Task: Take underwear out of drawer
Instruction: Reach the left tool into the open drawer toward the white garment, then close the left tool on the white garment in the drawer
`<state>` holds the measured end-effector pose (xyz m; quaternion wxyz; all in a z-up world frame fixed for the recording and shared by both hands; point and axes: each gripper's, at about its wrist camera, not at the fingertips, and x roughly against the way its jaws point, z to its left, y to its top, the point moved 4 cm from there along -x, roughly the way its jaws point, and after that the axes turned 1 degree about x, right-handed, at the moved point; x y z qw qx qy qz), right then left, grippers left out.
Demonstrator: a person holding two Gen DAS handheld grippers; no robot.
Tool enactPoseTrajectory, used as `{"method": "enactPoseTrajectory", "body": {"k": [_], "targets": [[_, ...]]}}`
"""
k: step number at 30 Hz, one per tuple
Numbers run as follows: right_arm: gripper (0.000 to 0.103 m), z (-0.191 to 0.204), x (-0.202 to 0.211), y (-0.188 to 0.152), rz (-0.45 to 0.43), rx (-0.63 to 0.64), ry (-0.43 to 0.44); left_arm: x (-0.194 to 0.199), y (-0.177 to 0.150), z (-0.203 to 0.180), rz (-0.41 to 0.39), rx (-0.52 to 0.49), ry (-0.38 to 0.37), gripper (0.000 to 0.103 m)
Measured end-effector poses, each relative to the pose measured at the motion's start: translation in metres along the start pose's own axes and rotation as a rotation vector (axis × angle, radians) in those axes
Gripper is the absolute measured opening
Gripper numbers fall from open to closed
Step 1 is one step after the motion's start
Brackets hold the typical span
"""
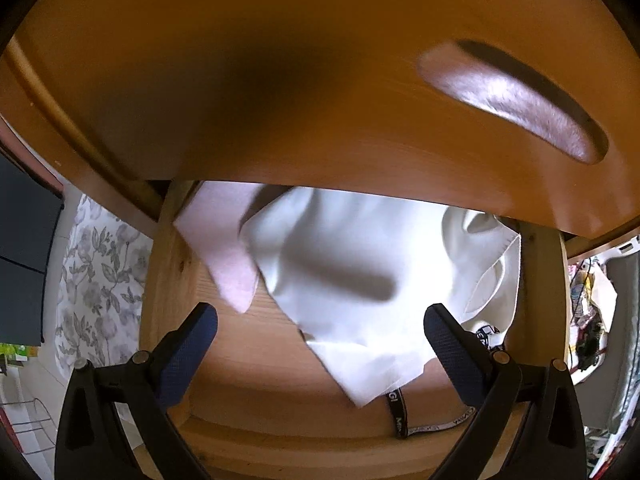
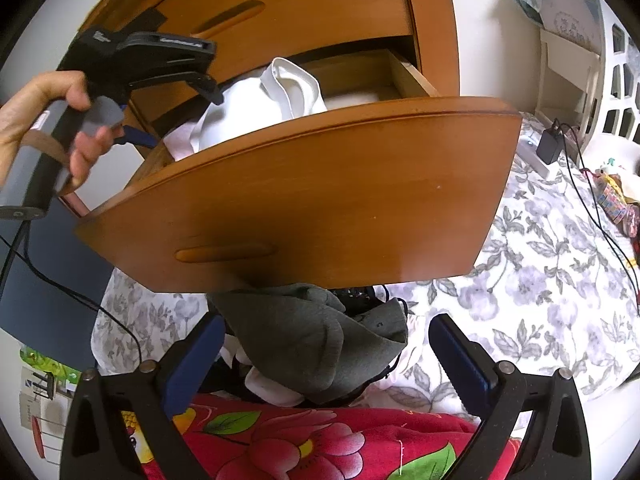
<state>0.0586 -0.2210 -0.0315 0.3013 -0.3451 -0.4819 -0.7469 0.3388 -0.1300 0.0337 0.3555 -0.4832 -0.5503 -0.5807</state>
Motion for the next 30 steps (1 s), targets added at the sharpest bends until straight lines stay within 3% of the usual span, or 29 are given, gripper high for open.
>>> {"method": "enactPoseTrajectory", "body": {"k": [9,21,30], "targets": [[0.103,-0.001,-0.001,0.000,0.004,-0.009,0.026,-0.008,0.007,-0.019,-0.005,0.076,0.004,0.103],[0.103,-0.004,-0.003,-0.001,0.017,-0.026,0.054,-0.021,0.015,-0.010,-0.005,0.212,-0.021,0.102],[0.103,-0.004,-0.004,-0.001,0.022,-0.029,0.061,-0.035,0.015,-0.011,-0.002,0.224,0.000,0.102]]}}
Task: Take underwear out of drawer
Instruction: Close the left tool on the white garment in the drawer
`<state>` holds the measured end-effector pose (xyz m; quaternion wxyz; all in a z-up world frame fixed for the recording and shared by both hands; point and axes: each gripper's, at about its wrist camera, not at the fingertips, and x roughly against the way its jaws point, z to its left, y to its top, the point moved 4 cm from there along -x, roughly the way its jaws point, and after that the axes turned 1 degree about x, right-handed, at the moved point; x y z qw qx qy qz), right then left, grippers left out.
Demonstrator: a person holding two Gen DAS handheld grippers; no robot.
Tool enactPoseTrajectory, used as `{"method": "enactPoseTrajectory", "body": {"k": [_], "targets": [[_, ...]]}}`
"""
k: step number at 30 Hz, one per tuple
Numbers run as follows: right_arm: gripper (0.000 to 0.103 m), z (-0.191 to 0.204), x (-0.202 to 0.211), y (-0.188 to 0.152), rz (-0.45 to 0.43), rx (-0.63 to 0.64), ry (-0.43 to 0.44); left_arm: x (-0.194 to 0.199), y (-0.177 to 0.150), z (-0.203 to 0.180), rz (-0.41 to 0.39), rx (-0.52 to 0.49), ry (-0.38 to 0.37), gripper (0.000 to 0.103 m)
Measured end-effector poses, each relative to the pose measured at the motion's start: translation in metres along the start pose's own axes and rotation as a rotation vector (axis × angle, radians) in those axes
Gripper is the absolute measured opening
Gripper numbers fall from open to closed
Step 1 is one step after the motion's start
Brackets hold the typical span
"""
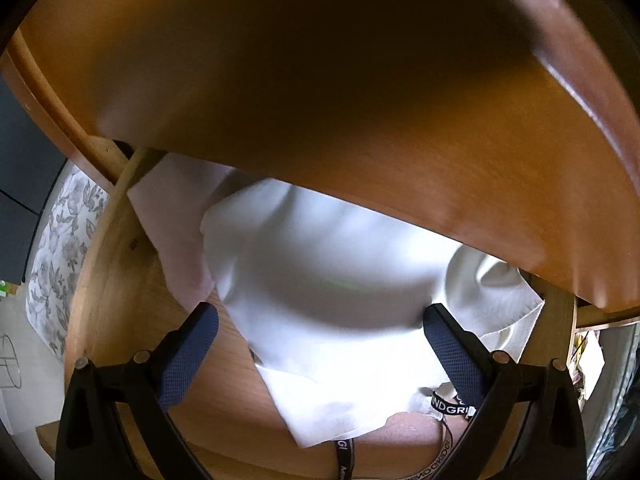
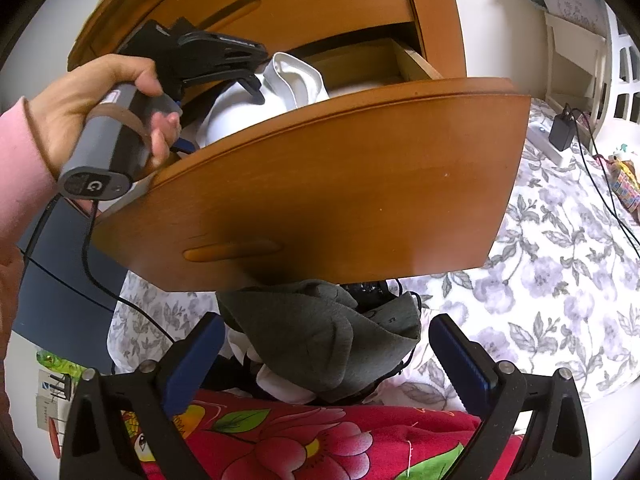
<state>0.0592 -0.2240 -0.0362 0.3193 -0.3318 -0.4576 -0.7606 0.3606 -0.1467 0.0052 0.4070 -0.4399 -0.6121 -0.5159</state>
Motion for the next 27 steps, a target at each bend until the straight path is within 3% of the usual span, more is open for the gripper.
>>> {"method": "enactPoseTrajectory", "body": {"k": [10,12,16,27], "targets": [[0.103,-0.001,0.000,0.000,0.005,-0.004,0.009,-0.009,0.006,-0.008,-0.018,0.035,0.022,0.102],[0.103,-0.001,-0.001,0.000,0.006,-0.005,0.010,-0.012,-0.001,-0.012,-0.014,0.042,0.006,0.094],[0.103,-0.001,-0.001,0.001,0.008,-0.006,0.013,-0.012,0.001,-0.016,-0.014,0.018,0.002,0.089],[0.103,-0.002,-0.001,0.001,0.009,-0.008,0.014,-0.014,0.009,-0.007,0.003,0.020,-0.044,0.064]]}}
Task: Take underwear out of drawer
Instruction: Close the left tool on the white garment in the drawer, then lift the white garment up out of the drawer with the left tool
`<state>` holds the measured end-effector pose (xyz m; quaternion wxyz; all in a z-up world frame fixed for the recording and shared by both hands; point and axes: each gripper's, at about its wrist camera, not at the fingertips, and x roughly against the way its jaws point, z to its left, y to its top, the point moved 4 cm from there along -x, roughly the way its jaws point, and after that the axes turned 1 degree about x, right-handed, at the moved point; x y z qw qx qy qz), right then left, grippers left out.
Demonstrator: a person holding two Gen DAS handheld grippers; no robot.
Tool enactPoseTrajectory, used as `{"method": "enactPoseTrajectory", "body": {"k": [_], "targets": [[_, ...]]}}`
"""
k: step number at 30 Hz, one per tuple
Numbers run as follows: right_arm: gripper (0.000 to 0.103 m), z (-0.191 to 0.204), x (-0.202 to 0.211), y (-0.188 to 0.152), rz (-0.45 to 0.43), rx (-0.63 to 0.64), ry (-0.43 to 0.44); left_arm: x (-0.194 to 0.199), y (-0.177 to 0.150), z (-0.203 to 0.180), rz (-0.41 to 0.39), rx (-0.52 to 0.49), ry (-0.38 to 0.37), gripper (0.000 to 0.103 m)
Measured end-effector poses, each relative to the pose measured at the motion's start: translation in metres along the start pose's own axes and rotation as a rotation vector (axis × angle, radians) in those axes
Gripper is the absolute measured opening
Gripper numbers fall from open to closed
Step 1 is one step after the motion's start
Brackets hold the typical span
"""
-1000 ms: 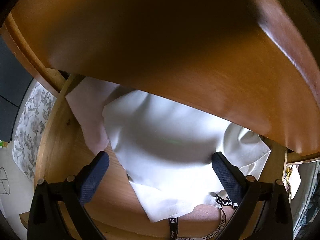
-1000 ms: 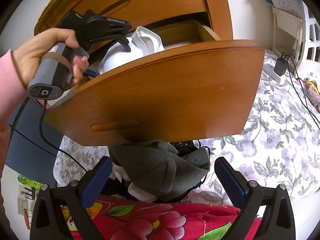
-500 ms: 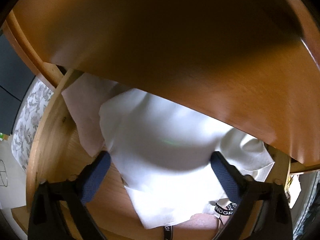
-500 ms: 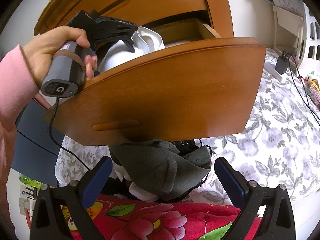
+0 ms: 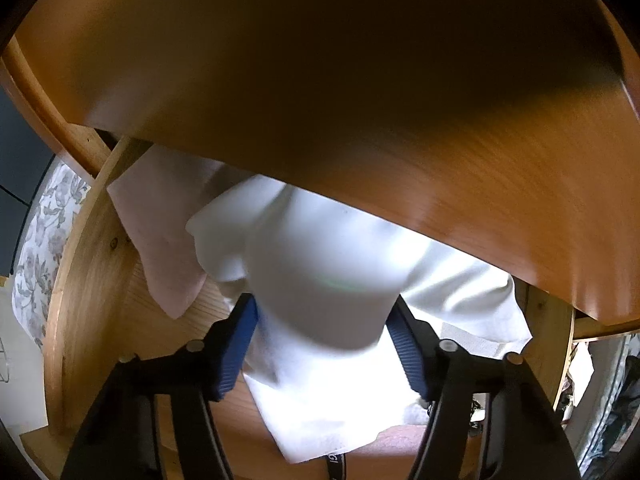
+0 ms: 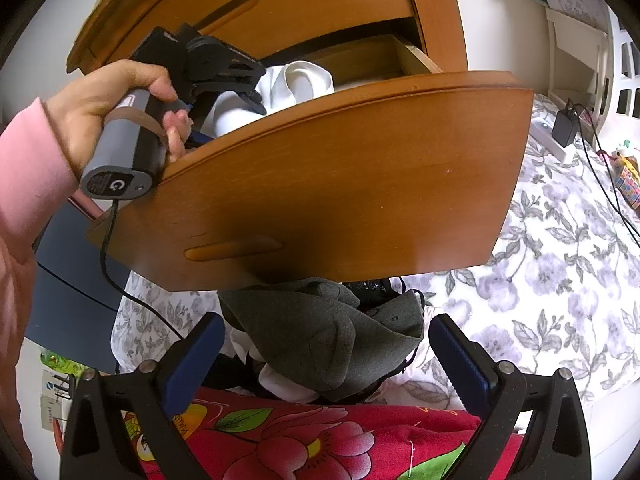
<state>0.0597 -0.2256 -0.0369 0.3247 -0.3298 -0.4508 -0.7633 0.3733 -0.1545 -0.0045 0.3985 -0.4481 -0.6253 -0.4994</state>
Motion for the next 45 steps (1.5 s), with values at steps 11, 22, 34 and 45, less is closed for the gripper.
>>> {"method": "enactPoseTrajectory", "body": {"k": [11,22,34,45], "targets": [[0.103,0.001,0.000,-0.001,0.001,-0.001,0.000,0.014,0.003,0.015,-0.019,0.002,-0.050,0.040],[0.103,0.001,0.000,-0.001,0.001,0.001,-0.011,0.034,0.000,0.026,-0.048,-0.012,-0.102,0.025],[0.103,0.001,-0.001,-0.001,0.002,0.005,-0.030,0.042,-0.017,0.038,-0.068,-0.024,-0.134,0.020],[0.103,0.002,0.000,-0.001,-0.004,0.014,-0.060,0.083,-0.044,0.058,-0.205,-0.118,-0.160,0.019]]}}
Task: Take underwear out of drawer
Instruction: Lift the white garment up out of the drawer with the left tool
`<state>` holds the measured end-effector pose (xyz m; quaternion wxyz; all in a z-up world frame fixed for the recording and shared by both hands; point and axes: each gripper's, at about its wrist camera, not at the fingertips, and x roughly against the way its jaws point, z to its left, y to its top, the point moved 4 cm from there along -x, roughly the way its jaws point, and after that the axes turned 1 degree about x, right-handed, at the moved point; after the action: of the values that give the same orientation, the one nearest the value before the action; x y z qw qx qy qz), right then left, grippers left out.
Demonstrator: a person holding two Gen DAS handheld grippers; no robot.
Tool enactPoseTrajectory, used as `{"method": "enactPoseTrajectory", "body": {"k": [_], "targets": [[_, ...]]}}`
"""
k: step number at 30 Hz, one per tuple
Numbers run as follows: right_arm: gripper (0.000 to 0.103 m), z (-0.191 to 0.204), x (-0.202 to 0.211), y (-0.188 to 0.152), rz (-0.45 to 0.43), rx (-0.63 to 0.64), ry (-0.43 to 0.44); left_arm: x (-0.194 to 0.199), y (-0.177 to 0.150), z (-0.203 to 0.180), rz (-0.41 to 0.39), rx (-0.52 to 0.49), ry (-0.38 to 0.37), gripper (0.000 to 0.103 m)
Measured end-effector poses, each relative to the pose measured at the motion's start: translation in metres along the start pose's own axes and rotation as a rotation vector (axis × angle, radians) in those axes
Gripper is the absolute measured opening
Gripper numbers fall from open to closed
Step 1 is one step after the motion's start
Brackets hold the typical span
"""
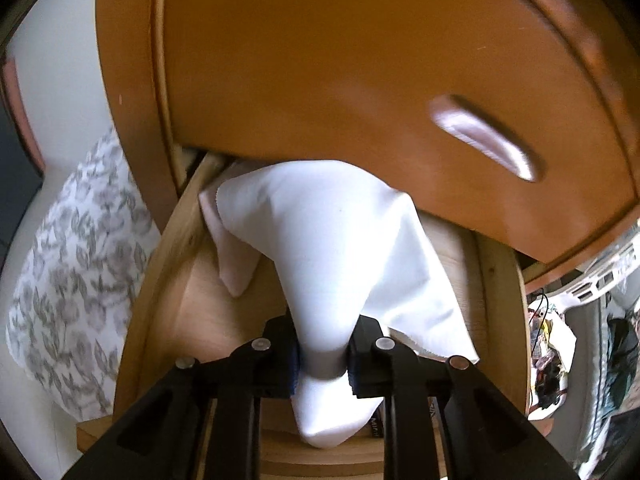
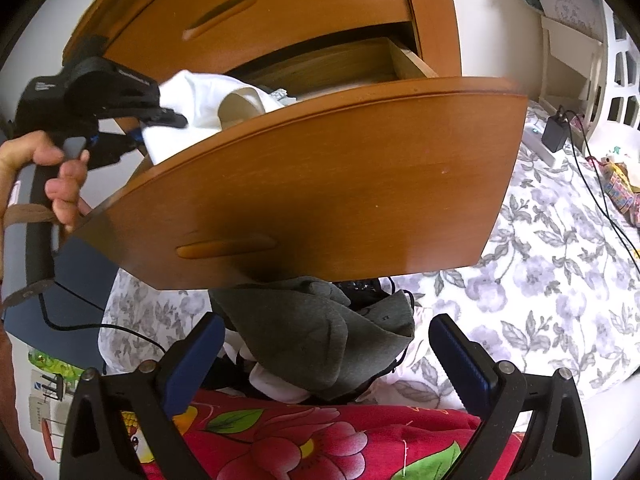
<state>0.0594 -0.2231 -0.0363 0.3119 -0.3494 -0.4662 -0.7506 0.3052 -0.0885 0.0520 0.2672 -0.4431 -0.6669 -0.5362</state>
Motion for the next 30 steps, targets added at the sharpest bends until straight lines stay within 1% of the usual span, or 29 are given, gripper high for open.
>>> {"method": "enactPoseTrajectory", "body": {"k": [2,5,7,12,17,20,22,25,30], "targets": [[0.103,0.001,0.001,0.000,-0.002,0.003,-0.008,0.009,0.003,-0.007,-0.029,-0.023,-0.016,0.018],[0.103,0.001,0.001,0.000,-0.003,0.004,-0.018,0.026,0.002,-0.005,-0.085,-0.054,-0.035,0.018],[0.103,0.001,0.001,0.000,-0.004,0.006,-0.024,0.042,-0.004,-0.013,-0.111,-0.072,-0.040,0.018],[0.103,0.002,0.001,0.000,-0.006,0.012,-0.042,0.066,-0.017,-0.015,-0.175,-0.115,-0.064,0.017],[0.103,0.005,0.002,-0.001,-0.011,0.023,-0.070,0.093,-0.020,-0.006,-0.284,-0.180,-0.082,0.017],[0.103,0.006,0.003,-0.001,-0.014,0.034,-0.088,0.114,-0.021,-0.002,-0.337,-0.180,-0.116,0.017],[0.103,0.007,0.004,-0.001,-0.018,0.040,-0.102,0.121,-0.022,-0.004,-0.373,-0.179,-0.124,0.017],[0.103,0.007,0.005,-0.001,-0.019,0.044,-0.113,0.145,-0.021,-0.001,-0.420,-0.178,-0.146,0.017],[0.103,0.007,0.006,-0.001,-0.021,0.048,-0.130,0.177,-0.017,0.000,-0.492,-0.187,-0.155,0.017]]}}
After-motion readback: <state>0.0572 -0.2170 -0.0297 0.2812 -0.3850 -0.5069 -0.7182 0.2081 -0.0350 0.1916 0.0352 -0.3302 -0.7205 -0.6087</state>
